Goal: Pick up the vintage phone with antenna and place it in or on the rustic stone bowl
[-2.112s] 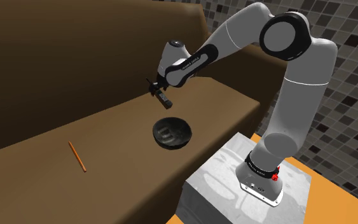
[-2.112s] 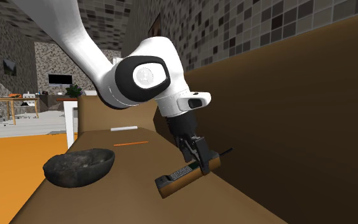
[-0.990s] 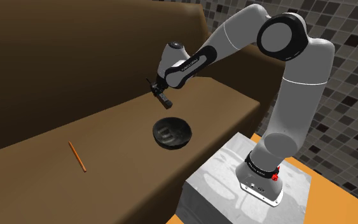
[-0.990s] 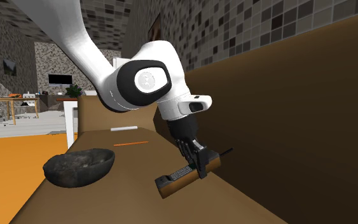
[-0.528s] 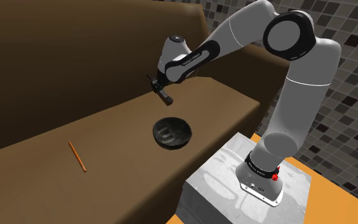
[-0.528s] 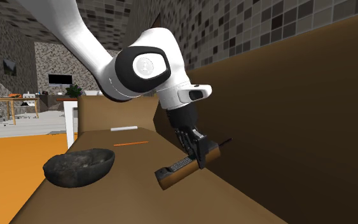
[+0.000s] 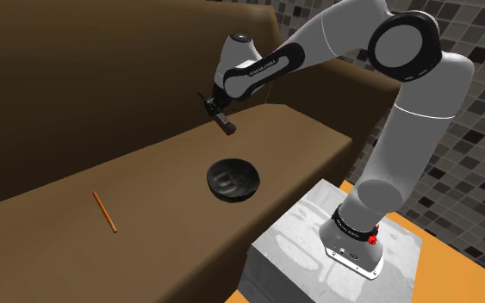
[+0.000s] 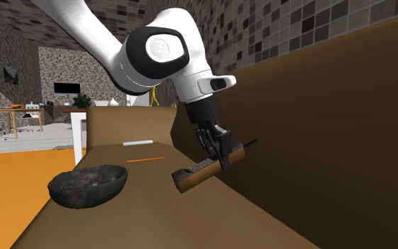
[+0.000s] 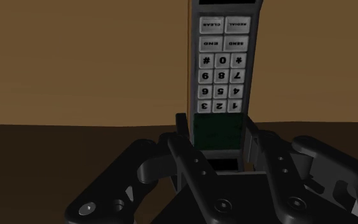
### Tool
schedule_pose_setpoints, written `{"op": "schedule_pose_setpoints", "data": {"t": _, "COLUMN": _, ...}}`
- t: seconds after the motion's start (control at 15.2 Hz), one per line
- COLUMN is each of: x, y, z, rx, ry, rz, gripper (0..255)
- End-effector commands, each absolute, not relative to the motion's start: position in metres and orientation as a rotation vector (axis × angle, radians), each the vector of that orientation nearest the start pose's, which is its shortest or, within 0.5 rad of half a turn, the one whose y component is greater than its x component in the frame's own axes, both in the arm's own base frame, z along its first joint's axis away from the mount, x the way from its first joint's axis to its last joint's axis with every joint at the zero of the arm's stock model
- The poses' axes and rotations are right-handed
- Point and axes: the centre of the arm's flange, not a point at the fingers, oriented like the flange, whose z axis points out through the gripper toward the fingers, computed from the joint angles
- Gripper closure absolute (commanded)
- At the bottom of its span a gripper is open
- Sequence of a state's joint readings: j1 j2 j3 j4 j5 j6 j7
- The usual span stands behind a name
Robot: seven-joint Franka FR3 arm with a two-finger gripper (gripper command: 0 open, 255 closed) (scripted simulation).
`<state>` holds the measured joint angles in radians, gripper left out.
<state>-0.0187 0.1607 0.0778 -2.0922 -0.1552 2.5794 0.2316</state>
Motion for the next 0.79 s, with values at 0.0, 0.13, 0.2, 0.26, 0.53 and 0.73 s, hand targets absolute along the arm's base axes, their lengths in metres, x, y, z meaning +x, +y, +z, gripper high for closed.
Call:
{"op": "schedule_pose_setpoints", "data": {"t": 0.0, "x": 0.599, "y": 0.037, "z": 0.391, "rx": -3.138, "ry": 0.09, "rz": -0.533, "gripper": 255}}
{"op": "schedule_pose_setpoints", "data": {"t": 0.13, "x": 0.599, "y": 0.037, "z": 0.402, "rx": -3.138, "ry": 0.09, "rz": -0.533, "gripper": 255}}
{"op": "schedule_pose_setpoints", "data": {"t": 0.2, "x": 0.599, "y": 0.037, "z": 0.407, "rx": -3.138, "ry": 0.09, "rz": -0.533, "gripper": 255}}
{"op": "schedule_pose_setpoints", "data": {"t": 0.26, "x": 0.599, "y": 0.037, "z": 0.412, "rx": -3.138, "ry": 0.09, "rz": -0.533, "gripper": 255}}
{"op": "schedule_pose_setpoints", "data": {"t": 0.53, "x": 0.599, "y": 0.037, "z": 0.433, "rx": -3.138, "ry": 0.09, "rz": -0.533, "gripper": 255}}
{"op": "schedule_pose_setpoints", "data": {"t": 0.73, "x": 0.599, "y": 0.037, "z": 0.449, "rx": -3.138, "ry": 0.09, "rz": -0.533, "gripper": 255}}
